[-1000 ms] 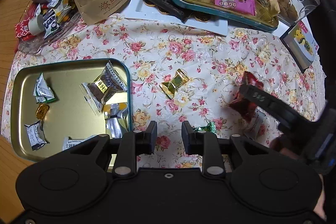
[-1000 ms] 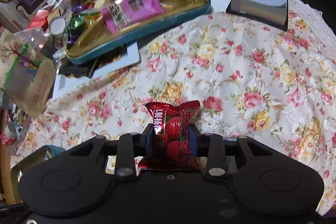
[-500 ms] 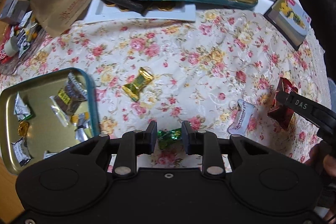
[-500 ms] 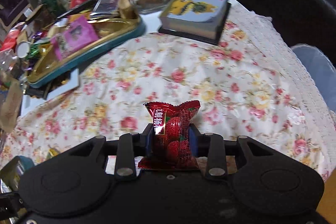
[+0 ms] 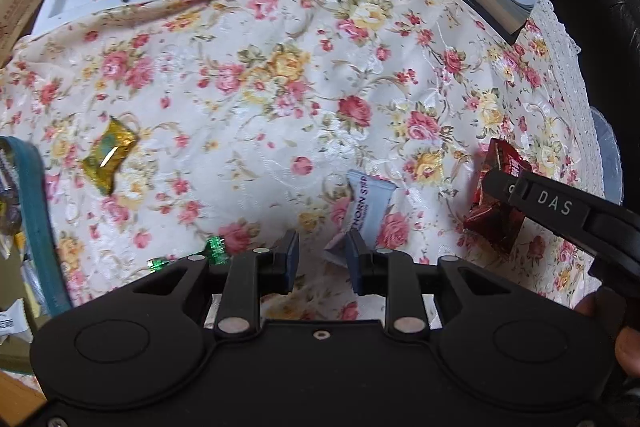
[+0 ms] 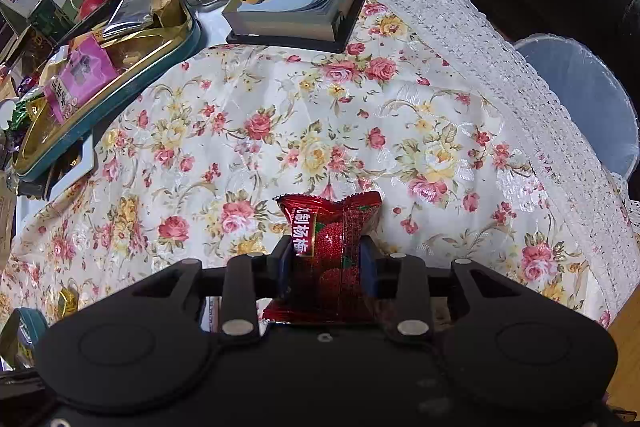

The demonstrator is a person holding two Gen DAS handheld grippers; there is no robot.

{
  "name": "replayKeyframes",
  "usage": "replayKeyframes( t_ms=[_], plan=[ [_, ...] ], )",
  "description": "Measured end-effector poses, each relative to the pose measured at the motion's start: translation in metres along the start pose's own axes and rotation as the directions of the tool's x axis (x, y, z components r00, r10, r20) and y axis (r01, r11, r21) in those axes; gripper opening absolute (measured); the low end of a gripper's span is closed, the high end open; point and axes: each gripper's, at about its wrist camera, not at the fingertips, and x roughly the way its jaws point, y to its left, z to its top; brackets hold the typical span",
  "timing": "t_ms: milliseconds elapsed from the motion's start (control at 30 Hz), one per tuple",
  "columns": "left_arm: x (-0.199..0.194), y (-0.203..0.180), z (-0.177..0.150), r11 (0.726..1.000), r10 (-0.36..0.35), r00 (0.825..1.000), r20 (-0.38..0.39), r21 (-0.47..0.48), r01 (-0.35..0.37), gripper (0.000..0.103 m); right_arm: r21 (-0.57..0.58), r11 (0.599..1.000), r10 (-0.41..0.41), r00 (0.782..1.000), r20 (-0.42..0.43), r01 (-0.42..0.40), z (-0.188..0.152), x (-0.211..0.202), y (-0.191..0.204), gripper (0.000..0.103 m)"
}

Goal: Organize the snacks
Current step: 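Lower the left tool onto the white Hawthorn Strip packet and close on it, then carry the white packet over the tray with the left tool while the right tool carries the red bag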

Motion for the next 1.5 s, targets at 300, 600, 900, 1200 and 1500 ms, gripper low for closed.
replayKeyframes(
  t_ms=[300, 600, 900, 1200, 1500],
  plan=[
    [0.012, -0.008, 0.005, 0.999, -0.048, 0.999, 0.026, 0.000, 0.048, 0.036, 0.026, 1.000, 0.018, 0.999, -0.038, -0.017, 0.001, 0.007, -0.005, 0.037],
    [0.018, -0.024, 0.005, 0.998, -0.019, 0.999, 0.042, 0.057, 0.017, 0.045, 0.057, 0.998, 0.006, 0.999, -0.036, -0.004, 0.003, 0.009, -0.013, 0.037],
    [0.031, -0.031, 0.008, 0.998, 0.001, 0.999, 0.044, 0.057, -0.003, 0.045, 0.058, 0.998, 0.006, 0.999, -0.040, -0.003, 0.003, 0.011, -0.013, 0.038],
    [0.030, -0.025, 0.013, 1.000, 0.000, 0.999, 0.044, 0.005, 0.000, 0.028, 0.062, 0.998, 0.004, 0.999, -0.049, -0.001, 0.002, 0.014, -0.012, 0.041],
    [-0.005, -0.002, 0.017, 0.996, 0.009, 0.997, 0.074, -0.087, -0.003, 0.028, 0.055, 0.998, -0.022, 0.998, -0.065, 0.026, 0.000, 0.021, -0.010, 0.045]
  ],
)
